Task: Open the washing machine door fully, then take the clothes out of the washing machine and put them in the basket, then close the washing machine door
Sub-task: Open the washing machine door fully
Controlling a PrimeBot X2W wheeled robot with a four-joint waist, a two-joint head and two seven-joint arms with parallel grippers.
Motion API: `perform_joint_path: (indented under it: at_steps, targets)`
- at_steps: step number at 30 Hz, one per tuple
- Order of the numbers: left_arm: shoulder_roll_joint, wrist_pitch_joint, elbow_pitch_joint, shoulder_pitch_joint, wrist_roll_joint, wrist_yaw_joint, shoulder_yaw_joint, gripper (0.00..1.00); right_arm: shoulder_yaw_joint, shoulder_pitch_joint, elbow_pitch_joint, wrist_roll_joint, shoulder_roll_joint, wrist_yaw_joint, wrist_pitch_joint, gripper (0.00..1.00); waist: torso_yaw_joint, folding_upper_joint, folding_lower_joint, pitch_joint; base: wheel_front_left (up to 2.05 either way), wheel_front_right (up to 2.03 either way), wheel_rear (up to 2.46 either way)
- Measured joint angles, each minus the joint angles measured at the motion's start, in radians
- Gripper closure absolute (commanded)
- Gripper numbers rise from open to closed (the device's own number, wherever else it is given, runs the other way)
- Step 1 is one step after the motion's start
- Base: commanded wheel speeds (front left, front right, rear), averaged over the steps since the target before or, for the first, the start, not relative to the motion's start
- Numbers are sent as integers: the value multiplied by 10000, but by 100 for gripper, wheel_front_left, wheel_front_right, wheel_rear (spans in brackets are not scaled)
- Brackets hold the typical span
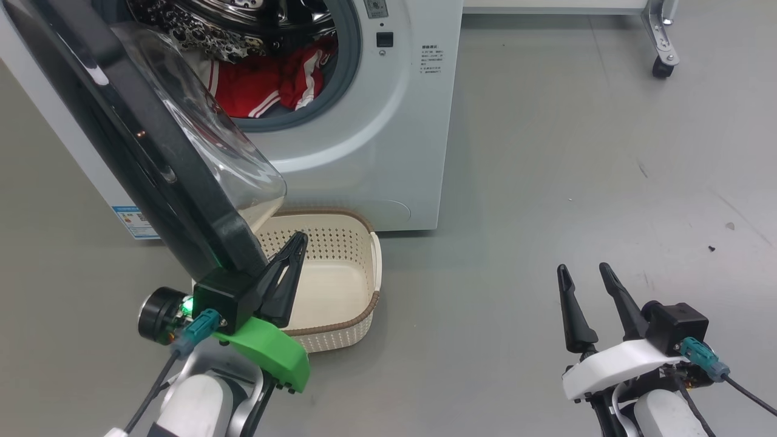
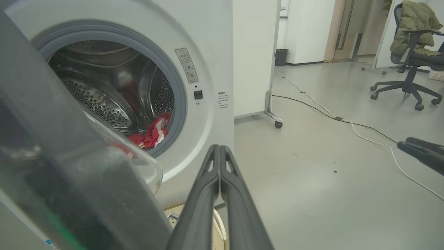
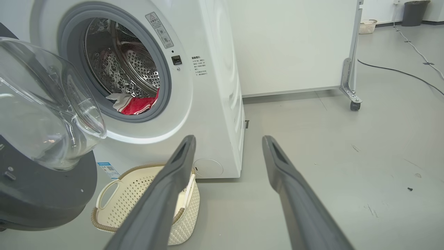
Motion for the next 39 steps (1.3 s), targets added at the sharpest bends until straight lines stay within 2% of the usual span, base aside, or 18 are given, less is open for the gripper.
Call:
perform_joint_path:
  at_steps: [12,19,39]
  targets:
    - [-12,130,734,37,-184,155,96,100,-96,0,40,-13,54,13,0,0,-112,0,0,107,0,0,0]
    - [-31,161,1045,37,-232,408,316,100,-105,0,96,-15,86,15,0,0,-123,0,0,169,0,0,0]
    - [-105,-105,1421,-56,-274,462,207,100,-276,-2,186,-105,171,98,0,0,37,0,0,277,0,0,0]
